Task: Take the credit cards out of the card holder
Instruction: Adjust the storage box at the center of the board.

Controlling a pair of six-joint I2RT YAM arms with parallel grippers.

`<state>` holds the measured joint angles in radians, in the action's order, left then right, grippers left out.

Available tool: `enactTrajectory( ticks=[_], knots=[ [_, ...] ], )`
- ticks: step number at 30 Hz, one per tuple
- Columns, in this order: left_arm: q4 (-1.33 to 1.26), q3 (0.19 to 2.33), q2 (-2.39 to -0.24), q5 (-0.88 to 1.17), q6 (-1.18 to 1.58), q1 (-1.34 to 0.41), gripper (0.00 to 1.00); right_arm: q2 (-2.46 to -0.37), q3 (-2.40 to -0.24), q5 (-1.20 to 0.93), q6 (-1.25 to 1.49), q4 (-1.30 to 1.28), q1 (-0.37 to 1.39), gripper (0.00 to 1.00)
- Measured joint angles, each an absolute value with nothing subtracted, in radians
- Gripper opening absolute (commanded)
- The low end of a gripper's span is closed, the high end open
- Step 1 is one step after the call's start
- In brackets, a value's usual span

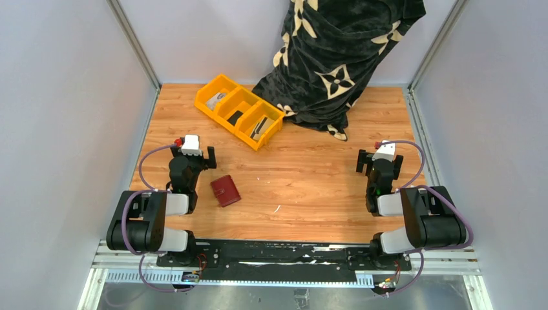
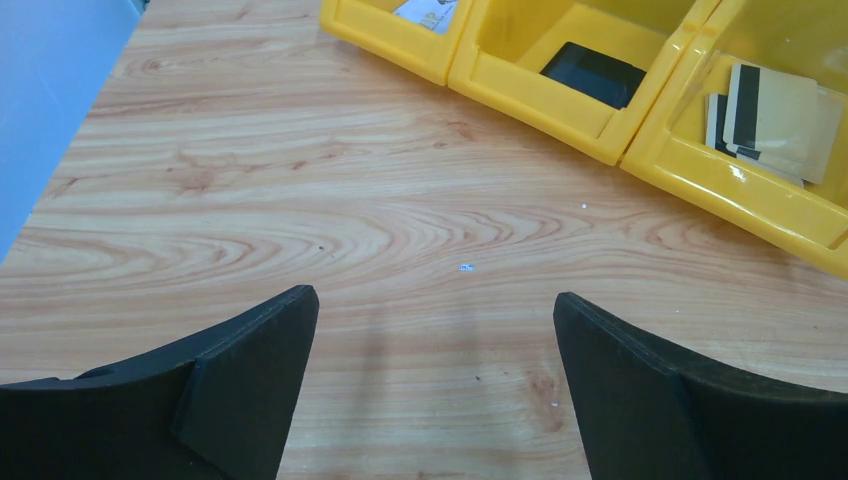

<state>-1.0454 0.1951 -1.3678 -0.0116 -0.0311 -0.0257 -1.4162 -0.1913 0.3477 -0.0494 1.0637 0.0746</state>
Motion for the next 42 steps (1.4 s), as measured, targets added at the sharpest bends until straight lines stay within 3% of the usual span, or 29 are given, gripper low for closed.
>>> enactTrajectory(
  ticks=[18, 23, 29, 37, 42],
  knots=[
    [-1.033, 0.197, -1.361, -0.008, -0.033, -0.026, 1.0, -1.415, -0.191, 0.348, -0.052, 1.072, 0.075, 1.0],
    [-0.788, 0.321, -1.255, 0.004, -0.034, -0.008, 1.0, -1.332, -0.217, 0.451, -0.07, 0.978, 0.127, 1.0],
    [-0.558, 0.467, -1.117, 0.092, -0.045, 0.06, 1.0, -1.212, -0.506, 0.535, -0.005, 0.562, 0.147, 1.0],
    [-0.119, 0.768, -1.157, 0.286, -0.081, 0.131, 1.0, -1.076, -0.564, 0.268, 0.281, 0.41, 0.146, 1.0],
    [0.109, 0.962, -1.21, 0.331, -0.138, 0.137, 1.0, -1.122, -0.723, 0.168, 0.345, 0.231, 0.187, 0.99]
  ],
)
